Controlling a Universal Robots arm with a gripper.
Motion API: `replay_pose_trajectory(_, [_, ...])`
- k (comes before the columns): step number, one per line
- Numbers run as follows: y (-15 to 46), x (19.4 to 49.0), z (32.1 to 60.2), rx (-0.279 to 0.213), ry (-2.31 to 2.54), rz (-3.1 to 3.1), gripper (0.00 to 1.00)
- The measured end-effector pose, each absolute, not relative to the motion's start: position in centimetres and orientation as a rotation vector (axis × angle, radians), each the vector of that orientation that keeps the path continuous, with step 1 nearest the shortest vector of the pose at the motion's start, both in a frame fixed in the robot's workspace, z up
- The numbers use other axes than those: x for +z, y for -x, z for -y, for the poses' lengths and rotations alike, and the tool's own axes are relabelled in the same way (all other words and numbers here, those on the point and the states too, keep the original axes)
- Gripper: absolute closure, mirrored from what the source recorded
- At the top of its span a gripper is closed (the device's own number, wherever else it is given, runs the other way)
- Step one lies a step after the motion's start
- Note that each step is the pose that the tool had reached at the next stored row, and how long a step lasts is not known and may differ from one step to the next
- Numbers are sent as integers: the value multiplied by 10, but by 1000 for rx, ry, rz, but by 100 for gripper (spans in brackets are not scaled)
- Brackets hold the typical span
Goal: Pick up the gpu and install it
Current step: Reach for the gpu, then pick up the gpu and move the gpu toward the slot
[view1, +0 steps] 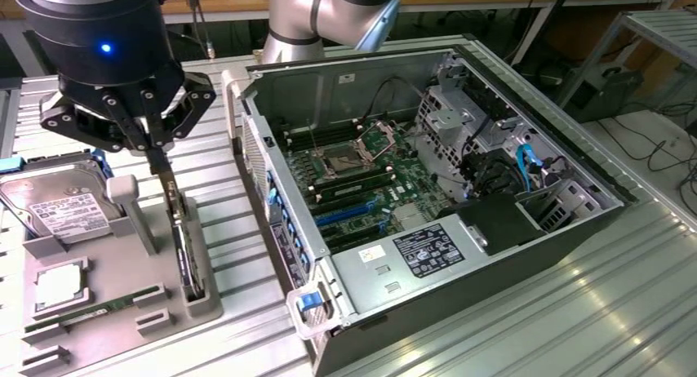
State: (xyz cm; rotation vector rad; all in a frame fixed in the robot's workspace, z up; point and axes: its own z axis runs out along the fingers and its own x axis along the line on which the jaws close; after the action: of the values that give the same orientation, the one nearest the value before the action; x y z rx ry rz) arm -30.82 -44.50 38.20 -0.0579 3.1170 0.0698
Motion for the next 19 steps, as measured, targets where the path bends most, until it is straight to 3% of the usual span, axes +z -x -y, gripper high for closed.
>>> replay_pose_trajectory(19, [316, 382, 450, 70, 64, -3117, 89])
